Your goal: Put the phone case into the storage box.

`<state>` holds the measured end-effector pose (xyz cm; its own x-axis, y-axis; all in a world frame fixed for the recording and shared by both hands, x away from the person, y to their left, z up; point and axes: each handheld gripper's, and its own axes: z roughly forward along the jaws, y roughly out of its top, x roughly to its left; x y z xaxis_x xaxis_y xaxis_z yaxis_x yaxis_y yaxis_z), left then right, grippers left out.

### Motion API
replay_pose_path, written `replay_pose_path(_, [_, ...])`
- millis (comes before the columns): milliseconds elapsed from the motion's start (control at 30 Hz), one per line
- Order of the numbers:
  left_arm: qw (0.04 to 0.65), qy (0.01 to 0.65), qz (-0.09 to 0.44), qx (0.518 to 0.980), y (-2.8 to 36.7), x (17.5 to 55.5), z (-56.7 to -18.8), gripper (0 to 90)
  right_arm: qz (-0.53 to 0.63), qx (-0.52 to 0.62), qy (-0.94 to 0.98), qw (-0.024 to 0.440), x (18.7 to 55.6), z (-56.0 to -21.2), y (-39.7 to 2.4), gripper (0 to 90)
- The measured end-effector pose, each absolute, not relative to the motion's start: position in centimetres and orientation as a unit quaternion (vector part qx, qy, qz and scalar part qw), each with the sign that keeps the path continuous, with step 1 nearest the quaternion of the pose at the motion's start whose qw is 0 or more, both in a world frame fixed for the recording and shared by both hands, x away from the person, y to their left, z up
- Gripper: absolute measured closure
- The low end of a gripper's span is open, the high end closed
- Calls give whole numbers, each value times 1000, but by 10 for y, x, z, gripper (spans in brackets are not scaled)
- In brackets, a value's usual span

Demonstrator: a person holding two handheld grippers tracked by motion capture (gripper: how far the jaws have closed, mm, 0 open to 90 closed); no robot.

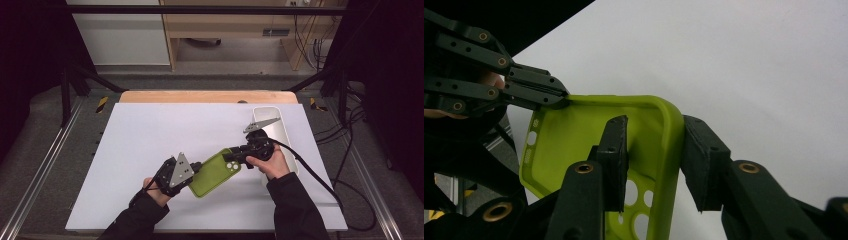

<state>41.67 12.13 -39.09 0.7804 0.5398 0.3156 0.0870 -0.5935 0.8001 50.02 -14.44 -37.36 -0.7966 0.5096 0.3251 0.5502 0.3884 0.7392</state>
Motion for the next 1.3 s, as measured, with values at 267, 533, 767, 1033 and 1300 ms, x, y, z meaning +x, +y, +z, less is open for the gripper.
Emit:
replay_pose_path(267, [403,181,282,852,121,417,-392,876,-451,-321,-832,30,501,-372,-147,717])
replay_pose_path(533, [394,178,284,856,121,419,-395,876,-449,-318,-834,35,500,-371,-148,759])
replay_pose_path(767, [389,176,286,858,121,420,-397,876,-449,-313,-836,41,499,-370,-148,783])
replay_pose_path(1033, [386,174,283,861,120,420,-399,875,-446,-308,-840,33,498,-370,-148,790])
replay_pose_path(1300, [386,178,272,863,119,422,-400,860,-449,-302,-840,19,497,-370,-147,795])
